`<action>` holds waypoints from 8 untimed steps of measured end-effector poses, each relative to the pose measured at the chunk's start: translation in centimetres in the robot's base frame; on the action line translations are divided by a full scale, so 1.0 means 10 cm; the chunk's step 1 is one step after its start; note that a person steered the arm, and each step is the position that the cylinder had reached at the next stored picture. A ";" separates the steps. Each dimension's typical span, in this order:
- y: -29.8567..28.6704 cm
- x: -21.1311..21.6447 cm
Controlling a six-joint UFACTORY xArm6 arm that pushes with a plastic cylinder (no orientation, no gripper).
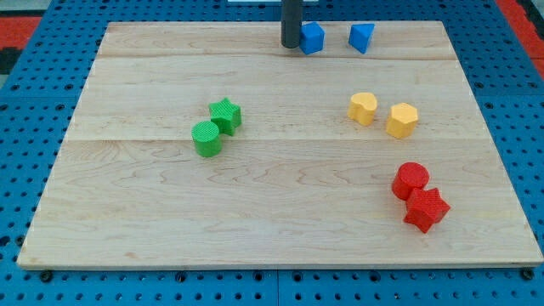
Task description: Push blue cube towards the blue triangle
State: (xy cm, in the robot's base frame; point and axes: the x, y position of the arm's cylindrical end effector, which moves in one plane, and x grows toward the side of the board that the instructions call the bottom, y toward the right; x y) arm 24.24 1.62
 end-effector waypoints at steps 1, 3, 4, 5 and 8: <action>-0.11 -0.11; 0.46 -0.38; 0.65 -0.28; 0.02 -0.20; 0.76 0.15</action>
